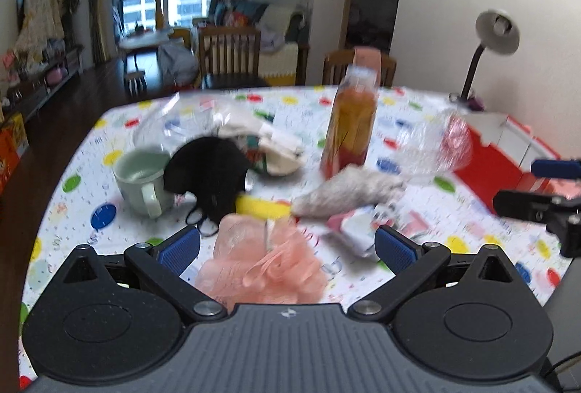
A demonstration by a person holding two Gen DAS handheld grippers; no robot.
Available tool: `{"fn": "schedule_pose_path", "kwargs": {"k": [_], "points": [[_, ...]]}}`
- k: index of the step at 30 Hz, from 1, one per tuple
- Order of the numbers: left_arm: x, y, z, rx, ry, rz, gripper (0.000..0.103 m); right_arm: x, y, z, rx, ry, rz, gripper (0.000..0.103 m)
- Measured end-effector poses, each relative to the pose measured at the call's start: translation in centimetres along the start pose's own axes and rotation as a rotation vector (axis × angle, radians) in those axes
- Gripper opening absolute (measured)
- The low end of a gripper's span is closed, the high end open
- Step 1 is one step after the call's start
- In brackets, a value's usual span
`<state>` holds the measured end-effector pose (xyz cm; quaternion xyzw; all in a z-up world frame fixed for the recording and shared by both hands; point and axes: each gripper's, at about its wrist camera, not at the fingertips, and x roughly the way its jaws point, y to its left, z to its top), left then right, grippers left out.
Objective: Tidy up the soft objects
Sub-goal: 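Grasp the pink mesh bath puff with the left gripper while the right grasps the panda packet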
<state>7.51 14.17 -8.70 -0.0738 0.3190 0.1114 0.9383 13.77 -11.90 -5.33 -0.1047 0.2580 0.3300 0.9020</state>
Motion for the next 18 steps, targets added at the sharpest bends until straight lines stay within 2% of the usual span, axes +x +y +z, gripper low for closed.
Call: {"fn": "schedule_pose_path", "kwargs": {"k": [5,7,10,14,18], "points": [[3.6,0.8,-1.0,0.056,0.097,0.004,0.103,4.5,0.7,-0.4,-0.070,0.072,0.040,0.098],[4.8,0.9,-1.3,0.076,0.132,-0.008,0.103,6.6,1.1,-0.8,-0.100,0.127,0.041,0.095],[5.8,1.2,-1.2,0.098,0.142,-0.023,0.103,9.5,1.6,-1.4,-0.152,0.184,0.030,0.095],[7.7,1.9,-0.7,0.094,0.182,-0.047,0.103,12.6,1.0,-0.9,-0.199,0.214,0.019,0.095],[9.3,2.3,-0.3,0.096,0.210,-0.070,0.103,15.6,-1.7,-0.1,-0.140,0.268,0.017,0.095]]}}
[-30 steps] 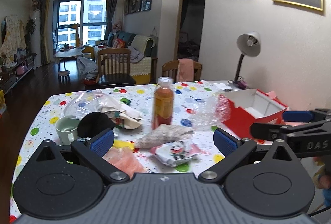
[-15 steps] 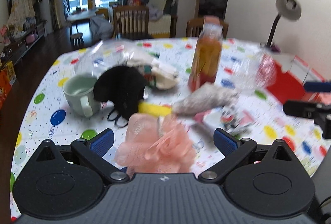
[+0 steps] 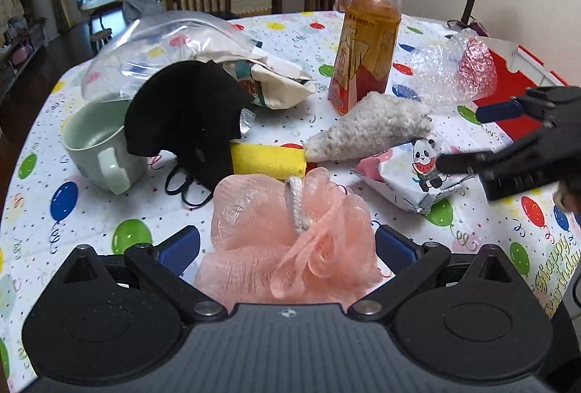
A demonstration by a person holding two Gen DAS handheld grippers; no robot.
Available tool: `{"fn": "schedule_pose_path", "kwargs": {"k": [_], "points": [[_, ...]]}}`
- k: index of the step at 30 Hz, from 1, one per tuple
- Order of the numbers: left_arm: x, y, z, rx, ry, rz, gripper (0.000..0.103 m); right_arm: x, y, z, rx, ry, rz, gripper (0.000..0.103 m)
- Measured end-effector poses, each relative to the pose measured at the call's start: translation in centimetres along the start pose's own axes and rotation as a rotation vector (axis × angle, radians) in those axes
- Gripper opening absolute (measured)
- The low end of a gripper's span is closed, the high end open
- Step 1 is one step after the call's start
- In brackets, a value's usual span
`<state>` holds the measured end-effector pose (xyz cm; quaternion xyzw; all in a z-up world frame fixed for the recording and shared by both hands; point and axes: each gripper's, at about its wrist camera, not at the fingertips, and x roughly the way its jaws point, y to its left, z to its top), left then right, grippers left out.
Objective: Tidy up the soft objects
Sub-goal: 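Grasp the pink mesh bath puff with the left gripper while the right grasps the panda packet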
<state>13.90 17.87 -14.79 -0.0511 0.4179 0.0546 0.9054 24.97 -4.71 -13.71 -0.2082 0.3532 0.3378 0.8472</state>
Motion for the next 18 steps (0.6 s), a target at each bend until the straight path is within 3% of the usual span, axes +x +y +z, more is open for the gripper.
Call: {"fn": "schedule_pose_path", "kwargs": {"k": [5,10,18], "points": [[1.9,0.3,0.1,0.004,0.054,-0.034,0.103,2.8,-2.4,0.1,0.070,0.066,0.027,0.095],[3.3,0.7,-0.1,0.000,0.087,-0.047,0.103,5.0,-2.7,-0.2,0.122,0.136,0.116,0.094],[4.5,0.9,-0.3,0.008,0.110,-0.064,0.102,6.5,-3.3,-0.5,0.219,0.180,0.183,0.095]]}}
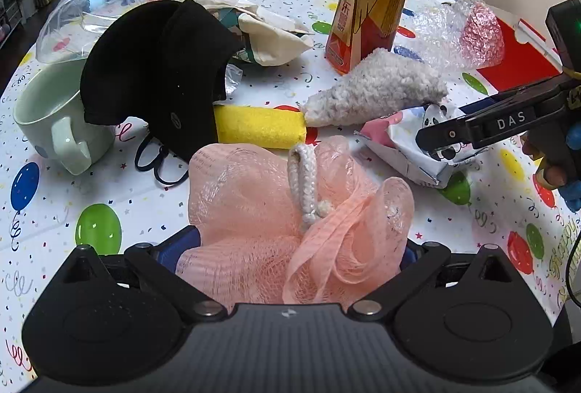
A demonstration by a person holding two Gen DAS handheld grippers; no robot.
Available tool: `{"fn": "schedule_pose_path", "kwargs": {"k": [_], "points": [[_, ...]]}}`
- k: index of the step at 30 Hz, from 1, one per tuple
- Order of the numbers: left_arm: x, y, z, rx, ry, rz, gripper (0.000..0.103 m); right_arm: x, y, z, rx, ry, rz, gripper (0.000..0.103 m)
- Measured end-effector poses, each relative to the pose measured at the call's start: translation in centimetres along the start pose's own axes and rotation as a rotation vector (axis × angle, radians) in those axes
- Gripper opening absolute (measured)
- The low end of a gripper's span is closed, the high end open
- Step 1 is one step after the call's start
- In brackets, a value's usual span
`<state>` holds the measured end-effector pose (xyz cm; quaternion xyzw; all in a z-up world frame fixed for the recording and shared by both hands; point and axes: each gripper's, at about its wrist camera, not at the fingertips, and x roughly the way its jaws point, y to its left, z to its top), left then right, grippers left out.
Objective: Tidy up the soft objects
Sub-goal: 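Grasp the pink mesh bath puff with the left gripper while the right grasps the panda packet, then carry the bath puff and panda packet with both grippers into the red box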
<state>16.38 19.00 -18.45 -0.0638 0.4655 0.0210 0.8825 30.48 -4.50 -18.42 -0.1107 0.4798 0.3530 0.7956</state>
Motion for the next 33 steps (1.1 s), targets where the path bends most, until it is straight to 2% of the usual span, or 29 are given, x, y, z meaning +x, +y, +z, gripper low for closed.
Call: {"fn": "schedule_pose_path", "kwargs": {"k": [4,8,11,13,14,15,17,25,33], "points": [[0.3,0.1,-0.1,-0.003,0.005,-0.016,0.093,-0.1,0.3,-0.2,0.002,-0.003,0.026,0.084],[0.3,-0.1,-0.3,0.003,0.008,-0.020,0.078,-0.5,0.3,-0.4,0.023,0.000,0.025,0.074],[0.1,-0.1,-0.4,0.007,0.003,-0.023,0.065,-1.0,0.2,-0.3,0.063,0.009,0.012,0.056],[-0.1,-0.1,-0.5,0.009,-0.002,-0.023,0.060,-1.6,0.2,-0.4,0.089,0.000,0.002,0.041],[-0.3,-0.1,-0.5,0.011,-0.007,-0.021,0.056,-2.0,0.2,-0.5,0.100,-0.009,-0.004,0.038],[-0.4,-0.2,-0.5,0.014,-0.013,-0.018,0.052,-2.4,0.3,-0.6,0.119,0.034,-0.002,0.035],[-0.7,-0.1,-0.5,0.017,-0.022,-0.013,0.048,-3.4,0.8,-0.8,0.128,0.009,-0.009,0.028],[-2.6,-0.2,0.2,0.016,-0.067,-0.007,0.043,-8.2,3.9,-1.4,0.064,-0.094,-0.052,0.010],[-5.7,-1.4,2.5,0.023,-0.133,-0.048,0.043,-14.2,2.9,-1.8,0.068,-0.233,-0.103,0.007]]}}
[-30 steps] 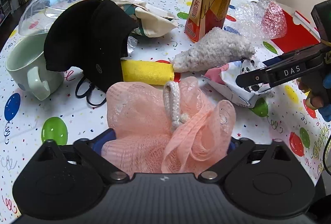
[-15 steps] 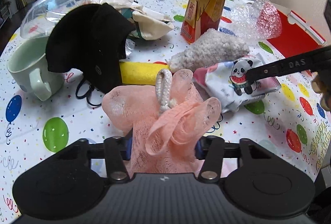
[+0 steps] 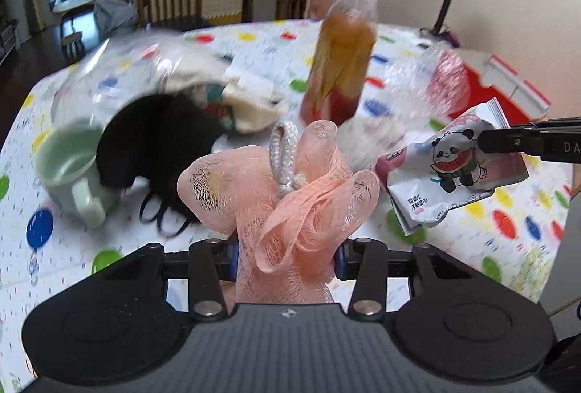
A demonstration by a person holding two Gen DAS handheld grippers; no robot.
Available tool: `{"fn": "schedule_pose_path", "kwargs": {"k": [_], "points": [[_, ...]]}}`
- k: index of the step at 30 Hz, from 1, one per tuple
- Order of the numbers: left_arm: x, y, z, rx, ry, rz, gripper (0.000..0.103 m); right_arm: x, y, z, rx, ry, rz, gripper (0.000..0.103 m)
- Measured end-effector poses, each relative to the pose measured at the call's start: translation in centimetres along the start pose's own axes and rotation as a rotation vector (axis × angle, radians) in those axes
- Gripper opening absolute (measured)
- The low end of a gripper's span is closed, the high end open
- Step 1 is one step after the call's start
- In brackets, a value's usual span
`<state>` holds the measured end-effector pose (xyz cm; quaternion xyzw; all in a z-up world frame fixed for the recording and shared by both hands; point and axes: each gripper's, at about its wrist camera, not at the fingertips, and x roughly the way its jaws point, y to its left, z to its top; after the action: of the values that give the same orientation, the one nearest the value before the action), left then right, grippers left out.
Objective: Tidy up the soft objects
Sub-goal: 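Carry the bath puff and panda packet with both grippers into the red box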
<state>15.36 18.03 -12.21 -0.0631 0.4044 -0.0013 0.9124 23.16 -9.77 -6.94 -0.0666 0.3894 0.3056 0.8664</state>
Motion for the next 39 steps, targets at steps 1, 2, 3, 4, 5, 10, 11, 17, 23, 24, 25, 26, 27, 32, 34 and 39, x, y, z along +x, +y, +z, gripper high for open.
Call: {"fn": "schedule_pose_path", "kwargs": {"k": [1,2,3,4,5,10,11,17,23,24,25,26,27,32,34,39], "points": [[-0.3,-0.4,0.6,0.009,-0.009,-0.006,0.043,-0.7,-0.5,0.2,0.006,-0.012,-0.006,0.007],[-0.5,-1.0,1.1,0.019,-0.019,-0.012,0.043,-1.4,-0.9,0.5,0.014,-0.023,-0.008,0.007],[-0.8,-1.5,1.7,0.030,-0.030,-0.017,0.043,-2.0,-1.5,0.7,0.025,-0.036,-0.010,0.007],[-1.0,-2.2,2.3,0.041,-0.038,-0.022,0.043,-2.7,-2.1,0.9,0.033,-0.051,-0.012,0.008],[-1.3,-2.9,2.9,0.053,-0.047,-0.030,0.044,-3.3,-2.7,1.2,0.037,-0.062,-0.015,0.008],[-1.8,-6.5,5.7,0.071,-0.072,-0.084,0.044,-5.6,-6.5,2.5,0.073,-0.091,-0.024,0.008],[-1.8,-7.3,6.3,0.078,-0.074,-0.093,0.044,-6.0,-7.3,2.8,0.075,-0.098,-0.029,0.008],[-0.7,-13.3,9.7,0.148,-0.090,-0.143,0.044,-8.2,-13.1,4.2,0.090,-0.155,-0.069,0.008],[1.8,-19.8,13.6,0.217,-0.090,-0.176,0.044,-9.0,-19.5,5.4,0.122,-0.203,-0.120,0.008],[2.3,-20.9,14.2,0.226,-0.089,-0.179,0.044,-8.9,-20.6,5.5,0.131,-0.208,-0.127,0.008],[2.8,-21.9,14.8,0.235,-0.086,-0.183,0.044,-8.9,-21.5,5.5,0.139,-0.210,-0.134,0.008],[3.5,-22.9,15.5,0.243,-0.083,-0.187,0.044,-8.7,-22.6,5.6,0.154,-0.211,-0.142,0.008],[4.0,-23.8,16.0,0.248,-0.079,-0.191,0.044,-8.5,-23.6,5.7,0.169,-0.210,-0.149,0.008],[7.1,-28.1,18.6,0.271,-0.053,-0.218,0.044,-7.1,-28.2,5.8,0.218,-0.197,-0.192,0.008],[8.7,-29.4,19.4,0.271,-0.026,-0.231,0.044,-7.3,-30.0,5.6,0.229,-0.194,-0.208,0.008],[13.0,-32.9,21.0,0.289,0.046,-0.236,0.044,-5.9,-34.0,6.0,0.265,-0.181,-0.234,0.008]]}}
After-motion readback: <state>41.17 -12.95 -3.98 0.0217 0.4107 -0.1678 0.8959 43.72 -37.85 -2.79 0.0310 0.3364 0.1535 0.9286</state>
